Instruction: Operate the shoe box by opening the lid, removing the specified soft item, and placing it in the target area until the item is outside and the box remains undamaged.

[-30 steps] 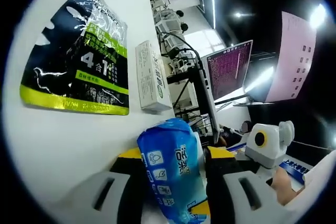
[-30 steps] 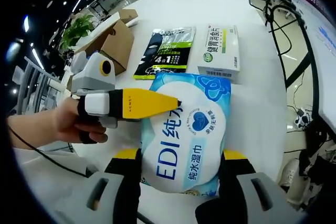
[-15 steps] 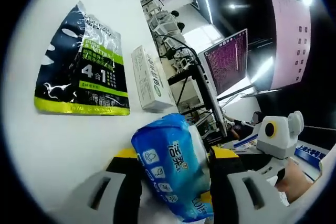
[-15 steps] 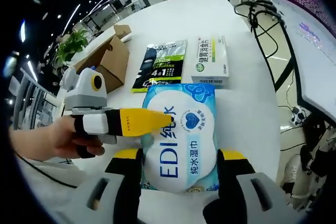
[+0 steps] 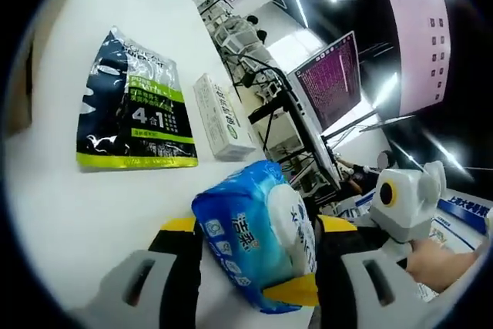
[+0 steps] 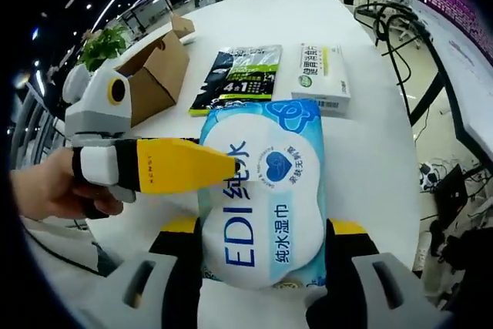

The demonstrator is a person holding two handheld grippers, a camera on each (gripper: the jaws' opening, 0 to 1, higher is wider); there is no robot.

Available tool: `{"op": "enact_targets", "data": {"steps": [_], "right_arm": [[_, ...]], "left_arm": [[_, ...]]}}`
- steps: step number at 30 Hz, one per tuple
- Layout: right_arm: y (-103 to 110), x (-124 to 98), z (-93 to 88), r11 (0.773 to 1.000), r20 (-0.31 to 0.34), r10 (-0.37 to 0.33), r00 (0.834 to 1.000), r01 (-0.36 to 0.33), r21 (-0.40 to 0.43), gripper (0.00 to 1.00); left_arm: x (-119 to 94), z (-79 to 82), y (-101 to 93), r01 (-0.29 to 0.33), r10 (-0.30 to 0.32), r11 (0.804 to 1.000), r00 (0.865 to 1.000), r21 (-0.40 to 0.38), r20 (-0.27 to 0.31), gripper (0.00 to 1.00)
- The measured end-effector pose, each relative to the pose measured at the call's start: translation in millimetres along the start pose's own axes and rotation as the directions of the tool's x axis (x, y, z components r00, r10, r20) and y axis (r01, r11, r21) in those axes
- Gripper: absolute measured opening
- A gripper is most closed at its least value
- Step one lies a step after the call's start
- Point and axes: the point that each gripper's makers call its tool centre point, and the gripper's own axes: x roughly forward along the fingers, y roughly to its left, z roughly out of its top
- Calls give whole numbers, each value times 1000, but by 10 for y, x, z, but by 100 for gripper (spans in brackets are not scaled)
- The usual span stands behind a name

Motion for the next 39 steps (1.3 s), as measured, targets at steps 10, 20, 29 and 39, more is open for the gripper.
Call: {"op": "enact_targets", "data": {"steps": [10,20,29,39], "right_arm": [[-30,-21,-12,999,45,-30,999,29,16,61],[-99,-68,-77,996,78,-53,996,48,73,62],[-89,-49,-65,996,80,-40,996,34,81,65],[-72,-180,-16,995,154,-40,987,26,93,63]], "left_arm": [[-227,156,-123,-7,-2,994,997,106,84,65],[-397,136,-209,-5,-9,990,996,140,94,66],[-684,310,-162,-44,14,982,987,183,162,71],[-909,308,-219,-70,17,963,980,259,199,82]]}}
